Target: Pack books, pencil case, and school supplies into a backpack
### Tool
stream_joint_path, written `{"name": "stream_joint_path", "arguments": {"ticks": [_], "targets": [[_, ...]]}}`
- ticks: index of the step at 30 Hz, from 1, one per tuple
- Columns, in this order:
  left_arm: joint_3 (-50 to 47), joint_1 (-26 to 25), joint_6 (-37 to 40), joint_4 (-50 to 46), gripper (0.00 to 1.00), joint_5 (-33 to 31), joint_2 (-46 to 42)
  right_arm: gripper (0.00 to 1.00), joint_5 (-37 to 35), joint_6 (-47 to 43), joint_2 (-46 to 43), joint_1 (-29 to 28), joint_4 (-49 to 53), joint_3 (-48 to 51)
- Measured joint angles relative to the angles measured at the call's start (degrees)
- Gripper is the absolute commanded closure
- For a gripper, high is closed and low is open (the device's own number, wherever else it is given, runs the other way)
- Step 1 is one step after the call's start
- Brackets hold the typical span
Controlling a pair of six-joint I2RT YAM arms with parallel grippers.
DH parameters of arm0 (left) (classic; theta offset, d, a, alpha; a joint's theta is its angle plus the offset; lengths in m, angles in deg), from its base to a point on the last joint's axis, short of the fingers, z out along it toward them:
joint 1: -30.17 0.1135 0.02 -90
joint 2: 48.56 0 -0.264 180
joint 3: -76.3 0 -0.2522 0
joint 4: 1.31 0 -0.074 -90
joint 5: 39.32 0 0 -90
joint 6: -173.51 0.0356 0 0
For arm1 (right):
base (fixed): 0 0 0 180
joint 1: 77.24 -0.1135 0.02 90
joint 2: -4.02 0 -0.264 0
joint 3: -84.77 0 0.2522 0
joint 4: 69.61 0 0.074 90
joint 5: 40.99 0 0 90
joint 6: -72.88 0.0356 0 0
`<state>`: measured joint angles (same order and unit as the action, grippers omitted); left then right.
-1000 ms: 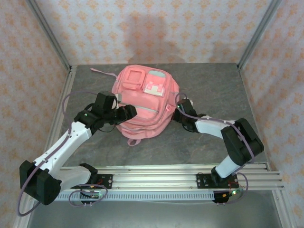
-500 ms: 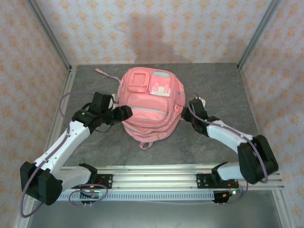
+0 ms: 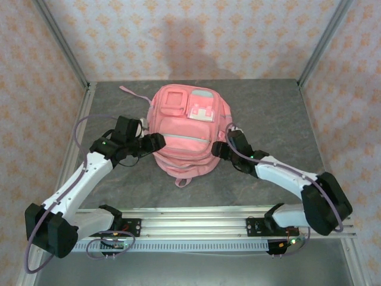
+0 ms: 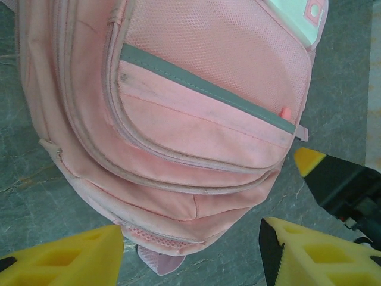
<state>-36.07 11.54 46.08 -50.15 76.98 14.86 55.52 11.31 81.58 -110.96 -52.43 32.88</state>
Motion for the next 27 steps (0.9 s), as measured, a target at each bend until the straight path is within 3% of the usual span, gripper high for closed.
{"name": "stream_joint_path", "arguments": {"ticks": [4, 8, 17, 18, 19, 21, 22, 23, 27], "targets": [[-0.52, 0.02, 0.02, -0.42, 0.38, -0.55, -1.46, 0.54, 2.08, 2.84, 5.16, 0.00, -2.29, 0.11], [-0.79, 0.04, 0.02, -0.68, 0.39, -1.31, -2.12, 0.64, 3.08, 4.46, 6.10, 0.00, -5.18, 1.55], [-1.03, 0.04, 0.70, -1.03, 0.35, -4.15, -2.21, 0.69, -0.83, 4.96, -4.31, 0.83, 0.07, 6.21], [-1.05, 0.04, 1.09, -1.18, 0.29, -4.55, -2.21, 0.68, -1.33, 4.96, -5.79, 1.36, 1.38, 6.99], [-1.05, 0.04, 1.60, -1.36, 0.01, -5.01, -2.21, 0.65, -1.73, 4.83, -7.39, 1.86, 2.75, 7.69], [-1.05, 0.04, 2.75, -1.42, 0.00, -5.90, -2.21, 0.51, -2.47, 4.17, -10.91, 2.43, 5.57, 8.13], [-1.01, 0.04, 3.17, -1.49, 0.00, -6.32, -2.21, 0.32, -2.71, 3.30, -13.27, 2.43, 6.62, 8.11], [-0.92, 0.04, 3.43, -1.53, 0.00, -6.97, -2.21, 0.04, -2.93, 2.78, -15.43, 2.43, 7.50, 7.89], [0.92, 0.07, 5.35, -1.60, 0.00, -13.11, -2.95, 0.01, -5.33, -2.51, -23.91, 2.38, 11.63, 3.02]]}}
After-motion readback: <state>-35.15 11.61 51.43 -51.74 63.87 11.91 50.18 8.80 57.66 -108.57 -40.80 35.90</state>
